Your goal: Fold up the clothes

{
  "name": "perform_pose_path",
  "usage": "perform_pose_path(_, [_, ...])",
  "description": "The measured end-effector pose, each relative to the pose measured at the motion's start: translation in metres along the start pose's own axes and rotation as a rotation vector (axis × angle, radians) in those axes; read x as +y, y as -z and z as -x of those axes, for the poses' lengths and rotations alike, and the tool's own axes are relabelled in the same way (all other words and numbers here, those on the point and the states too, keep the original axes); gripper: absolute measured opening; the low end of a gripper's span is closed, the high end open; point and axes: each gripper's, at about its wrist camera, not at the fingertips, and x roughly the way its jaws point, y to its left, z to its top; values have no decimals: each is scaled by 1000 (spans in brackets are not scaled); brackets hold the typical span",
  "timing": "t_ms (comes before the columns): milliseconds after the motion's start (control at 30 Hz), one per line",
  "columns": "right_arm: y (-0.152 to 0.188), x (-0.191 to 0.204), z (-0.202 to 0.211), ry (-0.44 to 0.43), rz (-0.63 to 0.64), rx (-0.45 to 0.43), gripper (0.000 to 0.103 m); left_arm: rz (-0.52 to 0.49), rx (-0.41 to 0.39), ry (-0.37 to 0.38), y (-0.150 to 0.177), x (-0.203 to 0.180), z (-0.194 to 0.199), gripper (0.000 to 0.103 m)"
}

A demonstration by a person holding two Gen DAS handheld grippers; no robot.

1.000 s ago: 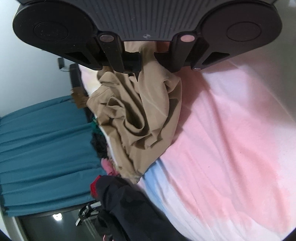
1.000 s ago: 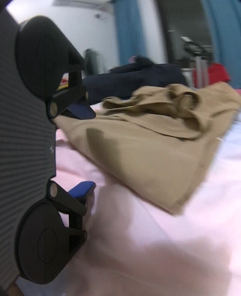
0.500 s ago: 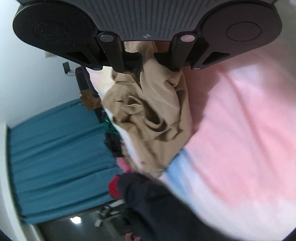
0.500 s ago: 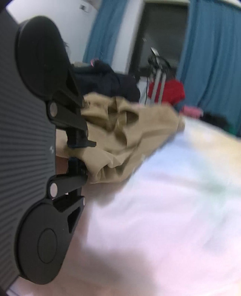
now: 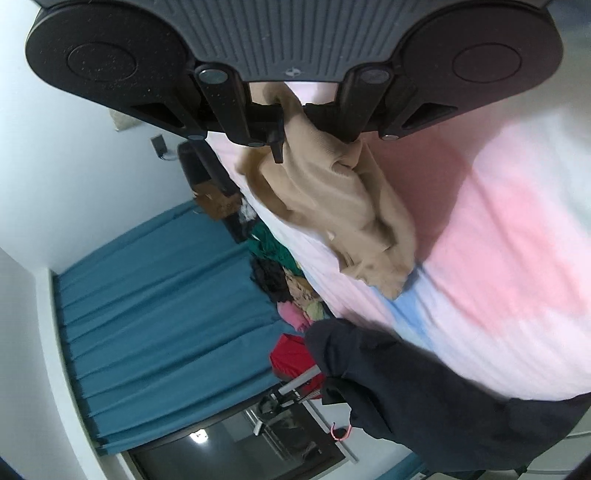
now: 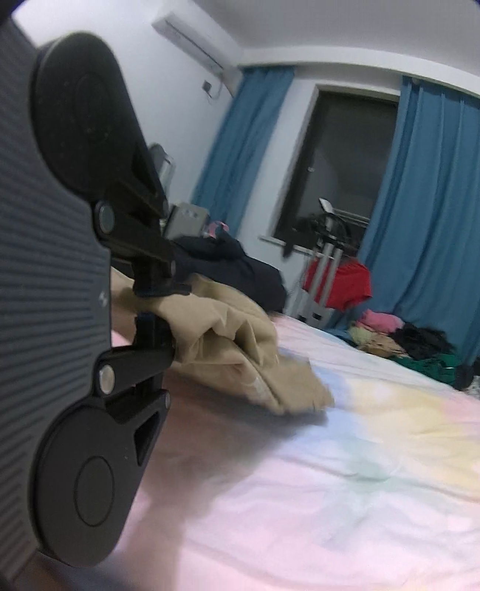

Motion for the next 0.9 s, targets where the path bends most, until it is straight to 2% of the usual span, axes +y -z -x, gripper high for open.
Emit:
perform_pose_path(67, [9,0,27,15,10,36,11,55,24,27,16,4,27,8])
perform_pose_path(200, [25,-5,67,59,-8,73,11,128,63,15,55,13,68,8])
perform_pose_path(333, [27,-7,72,88,-31,65,11,141,69,-5,53,11,64,9])
perform_pose_path(467, [11,-7,42,127,-101,61,12,144,90,-90,19,3,23,10])
perform_pose_path(667, [-22,-17,-41,223,-190,52,12,199,144,-189,-48,7,-72,11])
perform_pose_path(800, [-41,-33,-101,276,-223,56,13,159,164,-277,-80,30,-140,12])
perform_pose_path(900, [-48,-52,-126,270,-231,68,13,142,180,-280,-86,51,-164,12])
